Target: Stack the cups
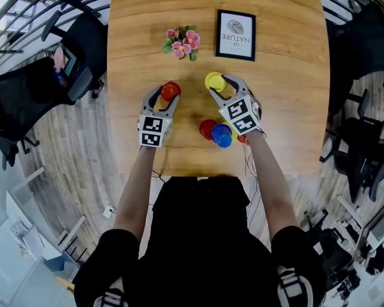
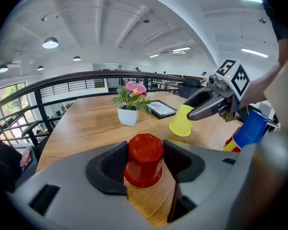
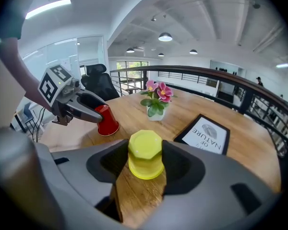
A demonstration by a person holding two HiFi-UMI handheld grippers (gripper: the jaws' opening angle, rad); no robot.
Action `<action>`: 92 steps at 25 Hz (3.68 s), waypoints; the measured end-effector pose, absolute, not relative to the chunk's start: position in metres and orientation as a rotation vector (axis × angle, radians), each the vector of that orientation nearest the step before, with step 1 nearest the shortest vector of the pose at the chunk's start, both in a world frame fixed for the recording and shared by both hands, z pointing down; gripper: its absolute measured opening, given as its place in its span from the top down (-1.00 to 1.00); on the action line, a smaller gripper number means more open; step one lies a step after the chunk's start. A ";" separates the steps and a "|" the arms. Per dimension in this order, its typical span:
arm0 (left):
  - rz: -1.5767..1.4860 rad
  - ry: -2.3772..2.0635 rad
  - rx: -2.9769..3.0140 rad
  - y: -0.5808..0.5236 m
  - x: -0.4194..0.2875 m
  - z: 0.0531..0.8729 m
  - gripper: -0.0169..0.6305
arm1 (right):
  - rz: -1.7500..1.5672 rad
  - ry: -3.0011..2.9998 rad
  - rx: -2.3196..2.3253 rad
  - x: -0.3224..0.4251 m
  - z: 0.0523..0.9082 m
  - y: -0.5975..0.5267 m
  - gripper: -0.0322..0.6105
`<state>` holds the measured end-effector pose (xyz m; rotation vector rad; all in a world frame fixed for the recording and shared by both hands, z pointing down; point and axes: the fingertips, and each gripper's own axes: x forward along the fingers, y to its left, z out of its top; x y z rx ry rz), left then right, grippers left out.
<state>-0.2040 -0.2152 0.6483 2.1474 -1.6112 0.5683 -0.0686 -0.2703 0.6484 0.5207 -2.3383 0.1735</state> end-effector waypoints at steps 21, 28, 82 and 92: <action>0.479 -1.404 2.393 -0.161 -0.146 0.579 0.17 | 0.172 -2.333 0.843 0.024 0.570 -0.214 0.17; 0.474 -1.369 2.465 -0.146 -0.118 0.548 0.17 | 0.184 -2.303 0.905 0.071 0.562 -0.181 0.17; 0.654 -0.928 2.639 -0.125 0.018 0.480 0.16 | 0.334 -2.353 0.828 0.084 0.592 -0.104 -0.01; 0.748 -0.836 2.641 -0.123 0.042 0.510 0.16 | 0.391 -2.327 0.855 0.101 0.603 -0.092 -0.01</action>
